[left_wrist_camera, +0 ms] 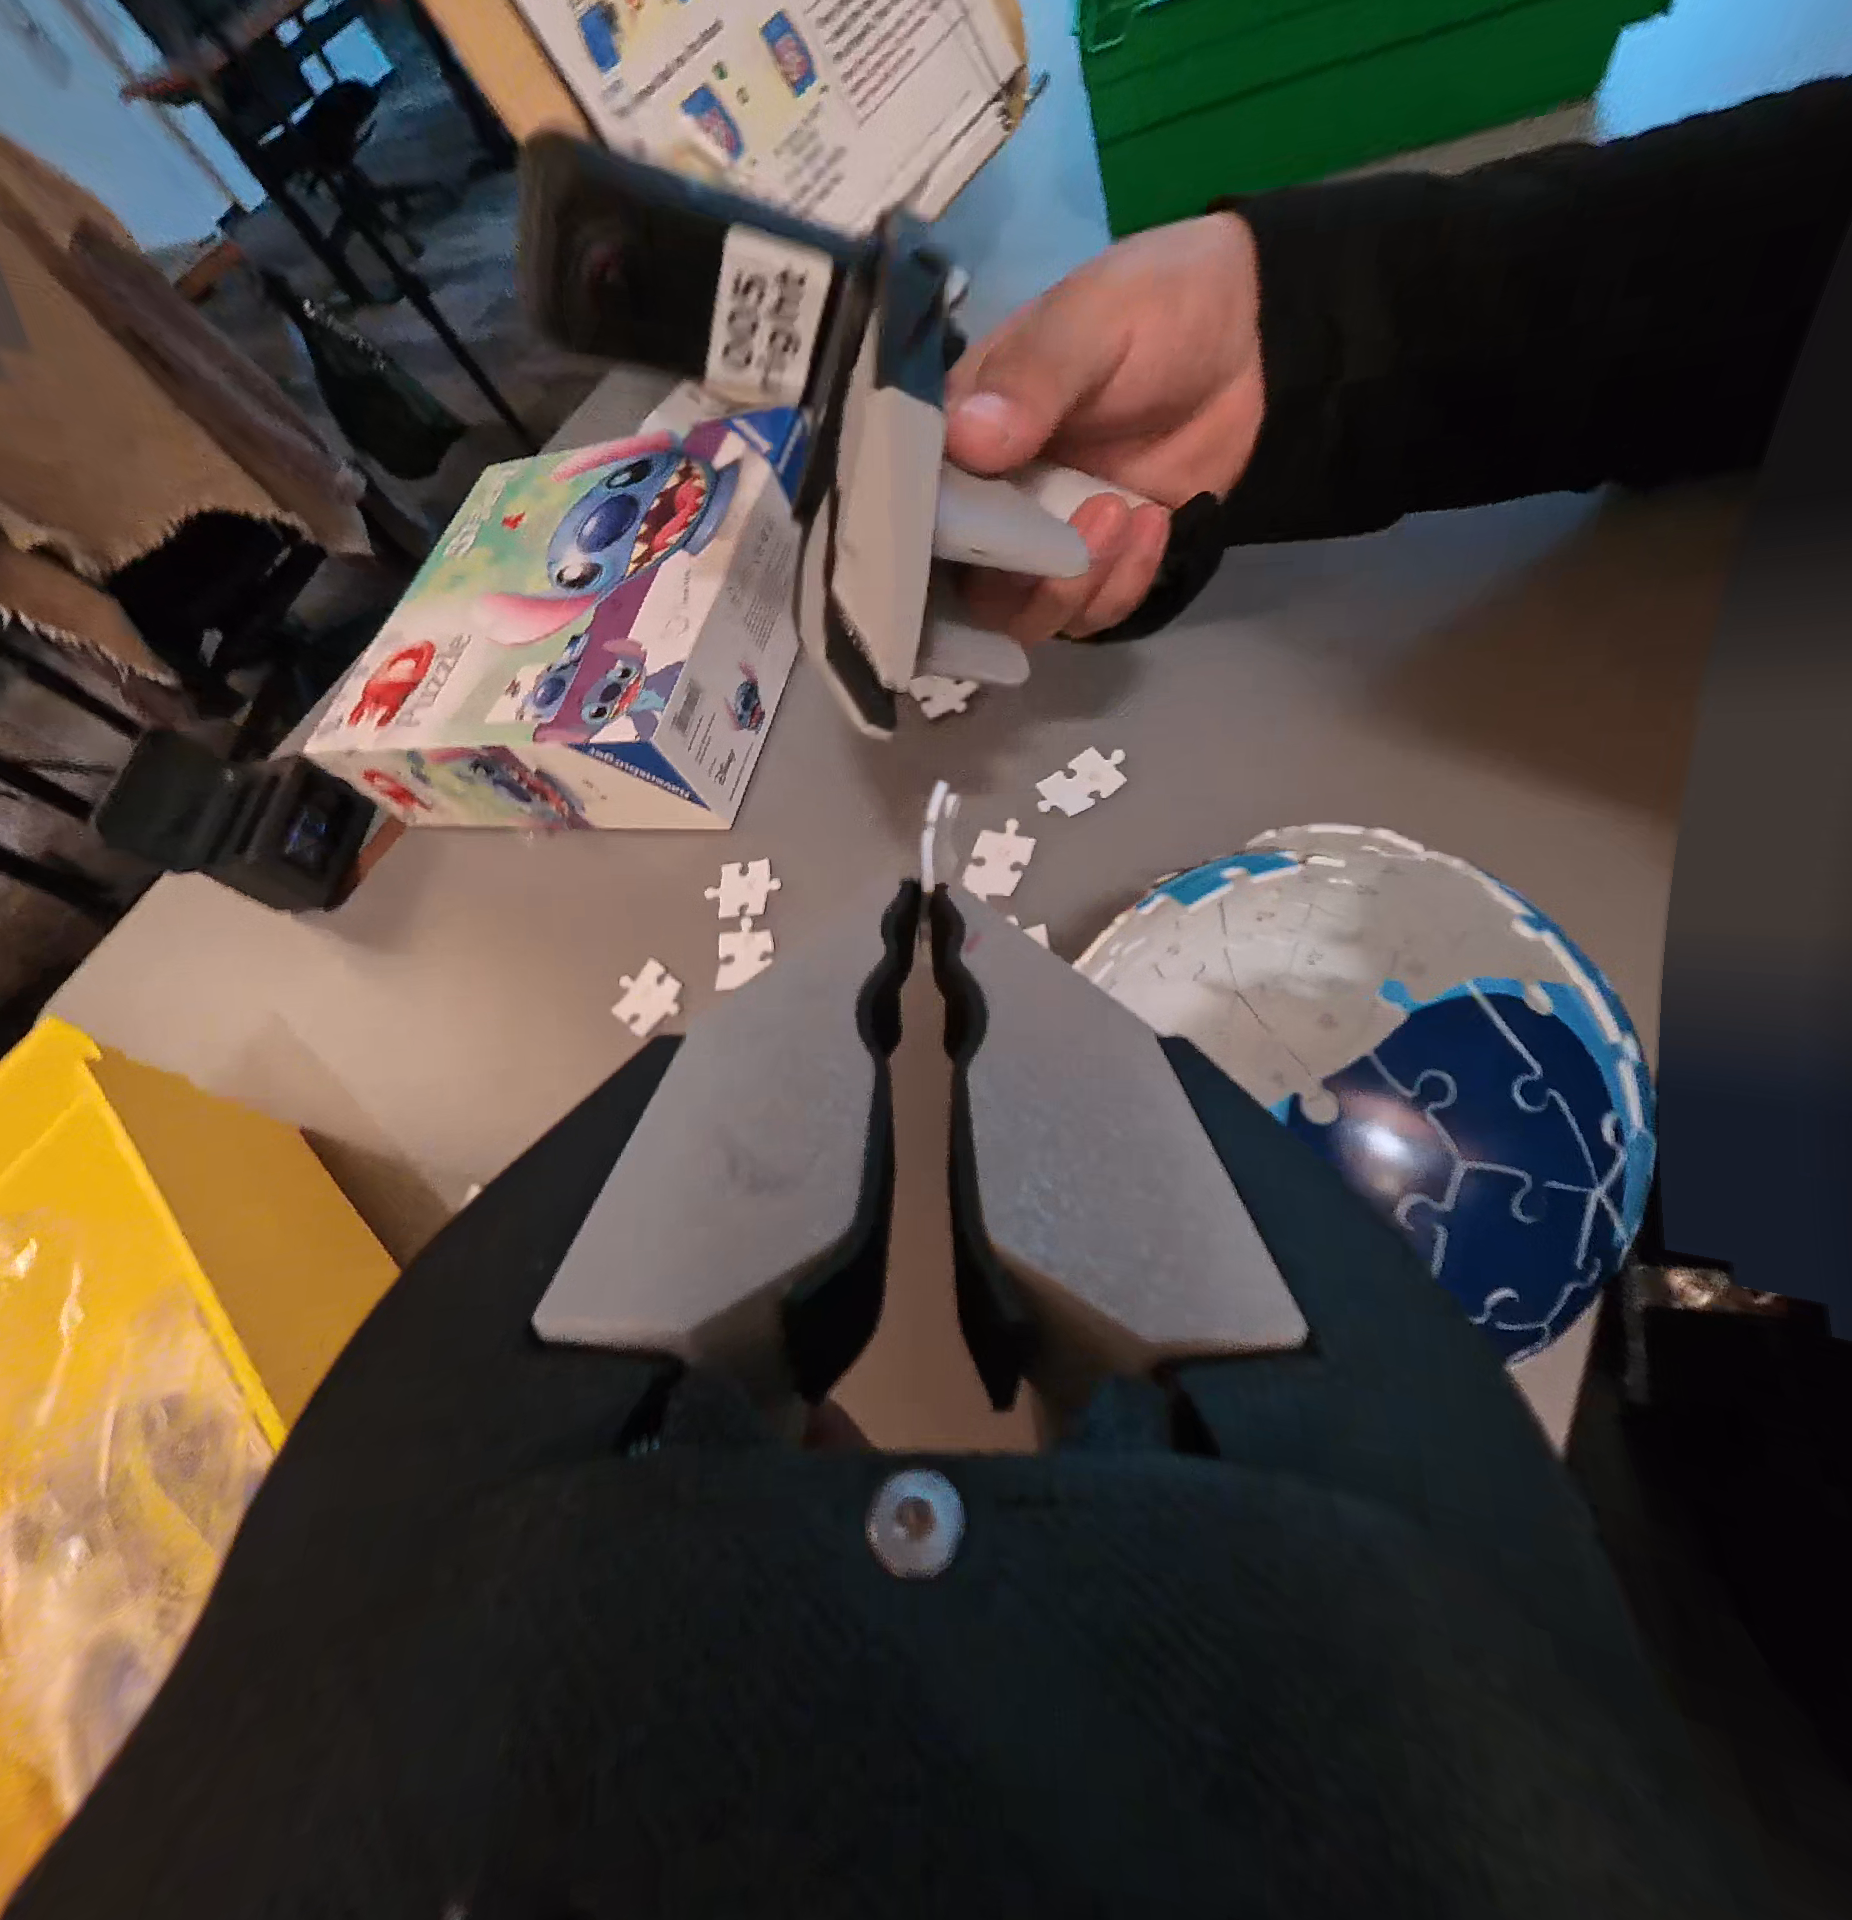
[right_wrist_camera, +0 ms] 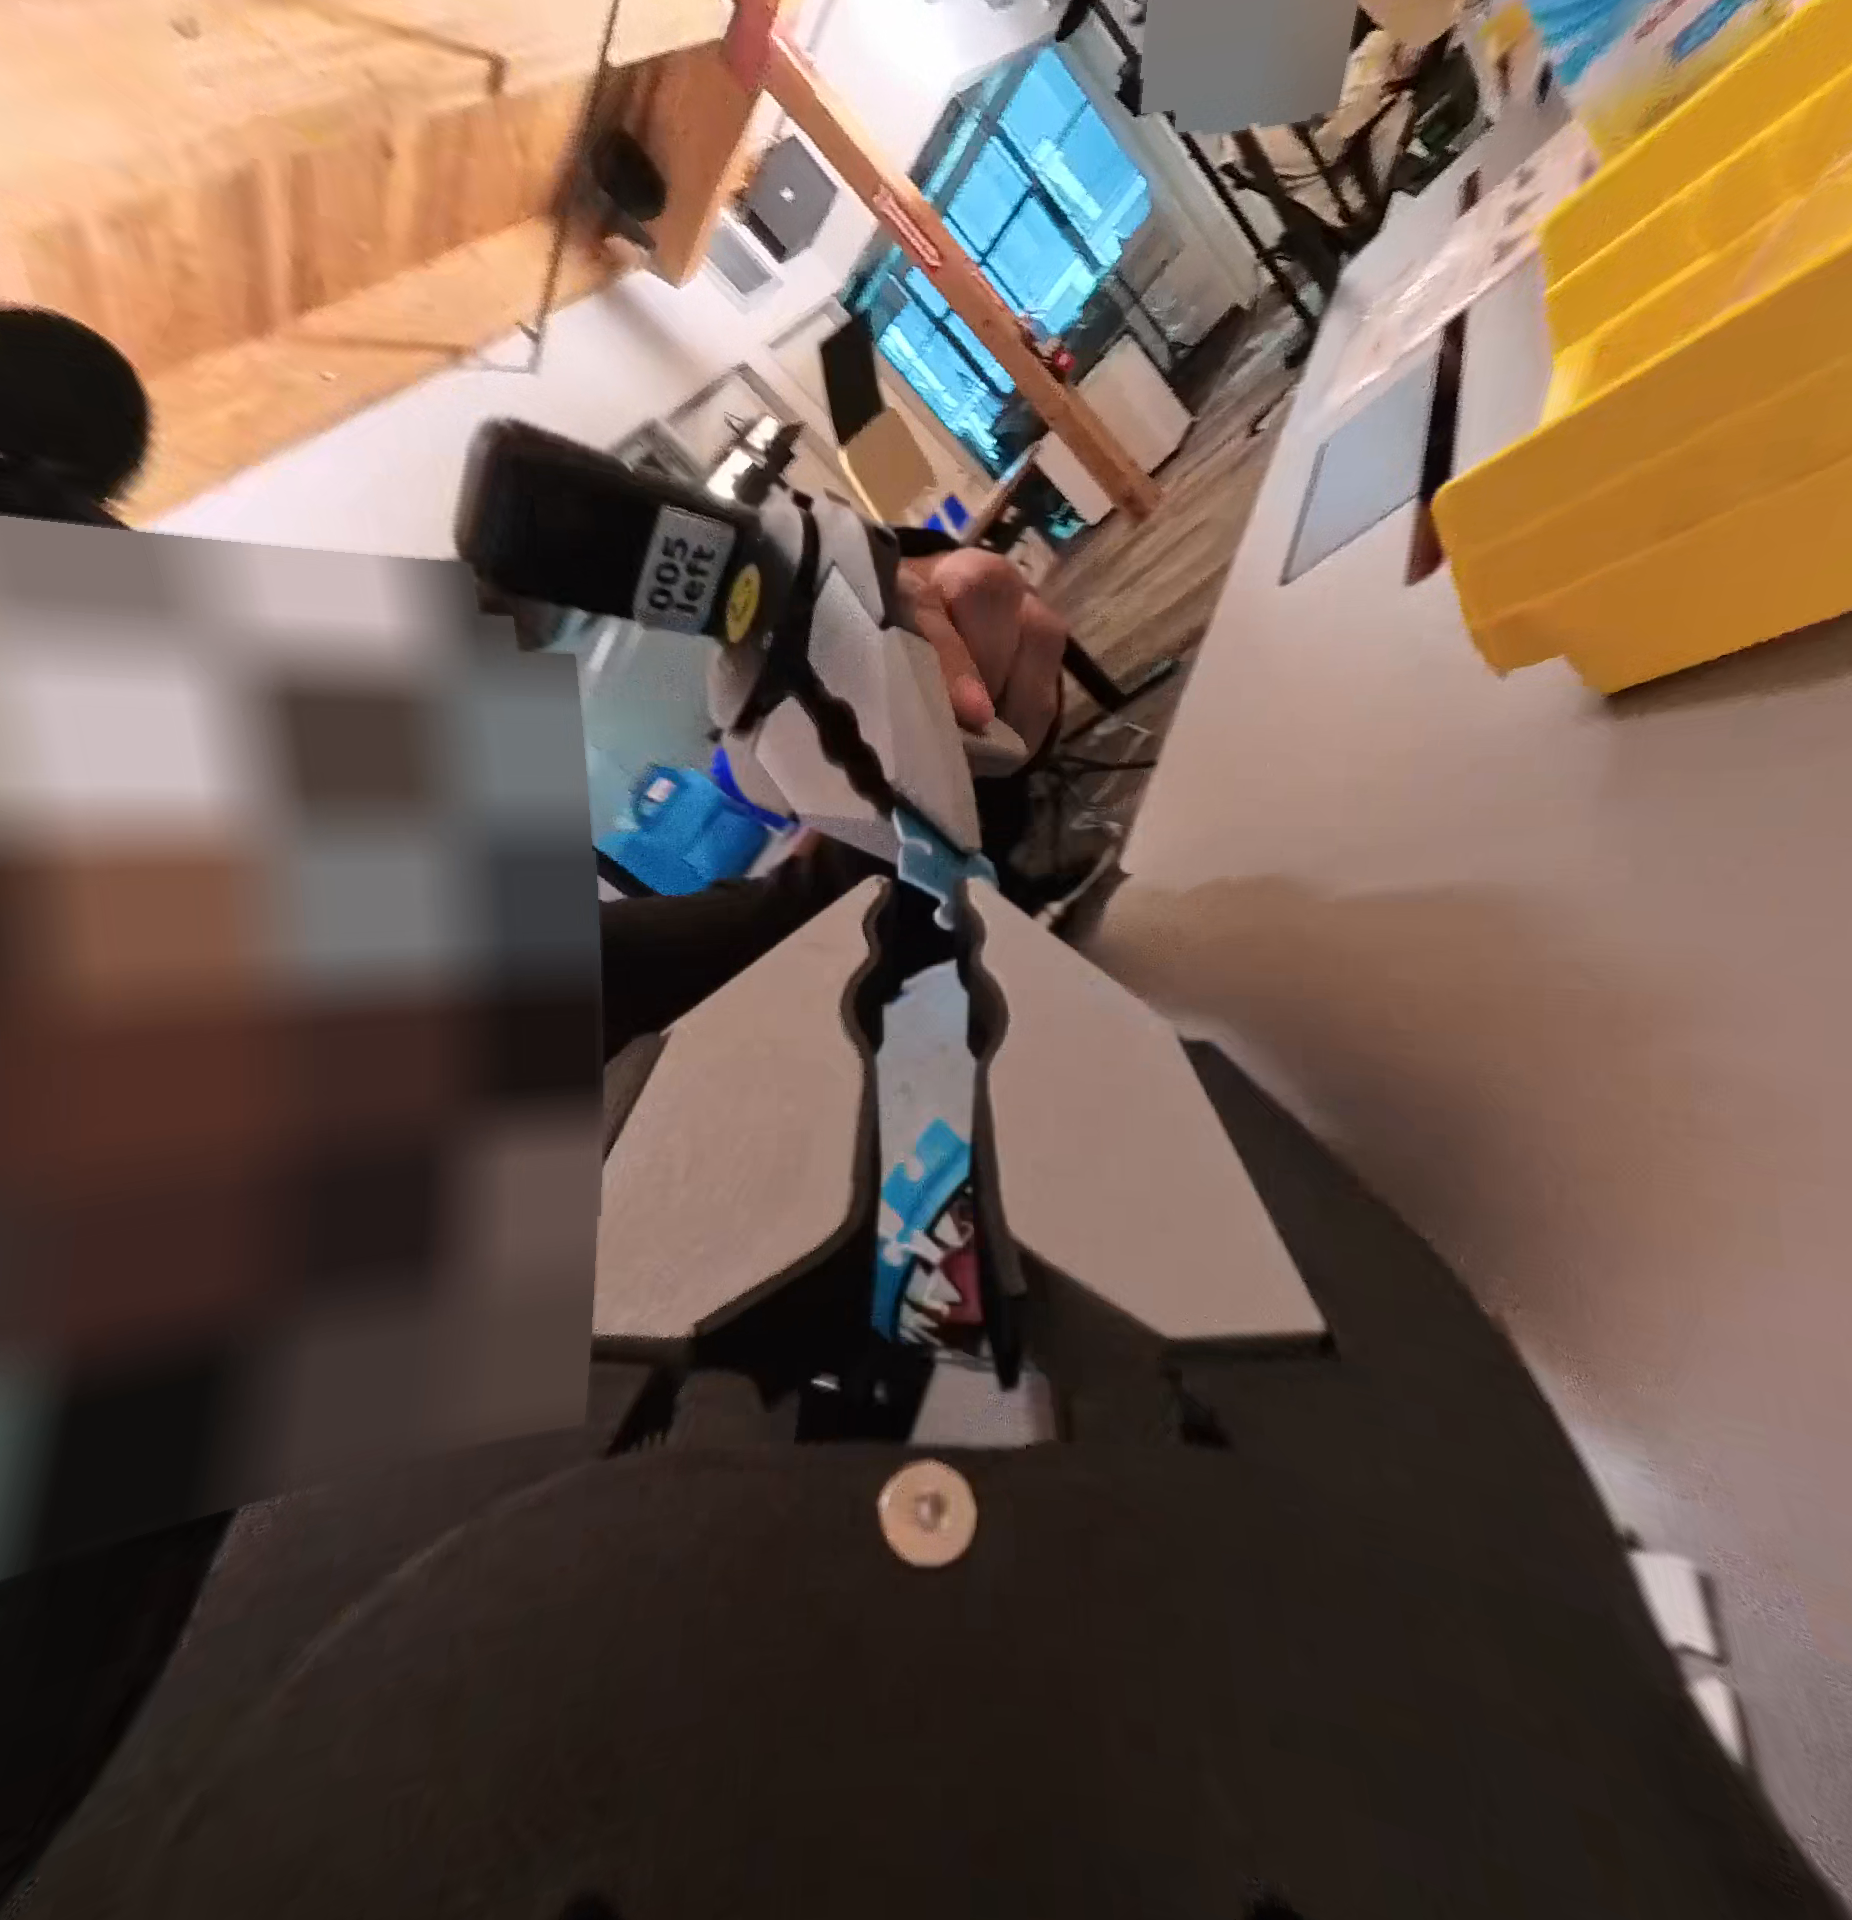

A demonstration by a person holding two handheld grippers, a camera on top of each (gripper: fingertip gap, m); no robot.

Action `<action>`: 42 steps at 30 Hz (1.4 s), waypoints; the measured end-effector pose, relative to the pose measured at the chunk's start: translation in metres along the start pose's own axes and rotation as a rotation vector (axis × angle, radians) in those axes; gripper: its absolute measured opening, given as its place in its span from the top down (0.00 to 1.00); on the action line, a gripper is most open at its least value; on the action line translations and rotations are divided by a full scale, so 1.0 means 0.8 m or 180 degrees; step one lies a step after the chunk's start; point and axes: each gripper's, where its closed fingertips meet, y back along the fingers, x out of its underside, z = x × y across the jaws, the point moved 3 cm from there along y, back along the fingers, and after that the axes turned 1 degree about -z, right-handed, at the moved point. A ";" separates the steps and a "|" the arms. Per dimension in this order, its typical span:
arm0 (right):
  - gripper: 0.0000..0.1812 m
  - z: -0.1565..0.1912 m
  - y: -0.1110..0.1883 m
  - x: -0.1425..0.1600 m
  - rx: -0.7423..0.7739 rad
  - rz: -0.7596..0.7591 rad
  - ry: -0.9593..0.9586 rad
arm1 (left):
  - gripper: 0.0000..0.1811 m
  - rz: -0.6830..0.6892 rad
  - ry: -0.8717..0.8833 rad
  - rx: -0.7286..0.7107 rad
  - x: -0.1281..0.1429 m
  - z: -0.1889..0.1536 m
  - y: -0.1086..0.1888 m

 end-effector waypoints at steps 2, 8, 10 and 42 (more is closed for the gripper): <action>0.94 0.006 -0.007 0.003 0.0204 0.0174 0.0309 | 1.00 -0.0028 0.0224 -0.0013 0.003 0.005 0.003; 0.98 0.002 -0.032 0.019 0.0945 0.0614 0.1090 | 1.00 0.0040 0.0580 0.0161 0.016 0.006 0.001; 1.00 0.003 -0.035 0.023 0.1052 0.0715 0.1238 | 1.00 0.0085 0.0565 0.0189 0.019 0.002 0.002; 1.00 0.008 -0.020 0.028 0.1498 0.0676 0.1616 | 1.00 -0.0425 0.0965 0.0425 0.020 0.011 -0.011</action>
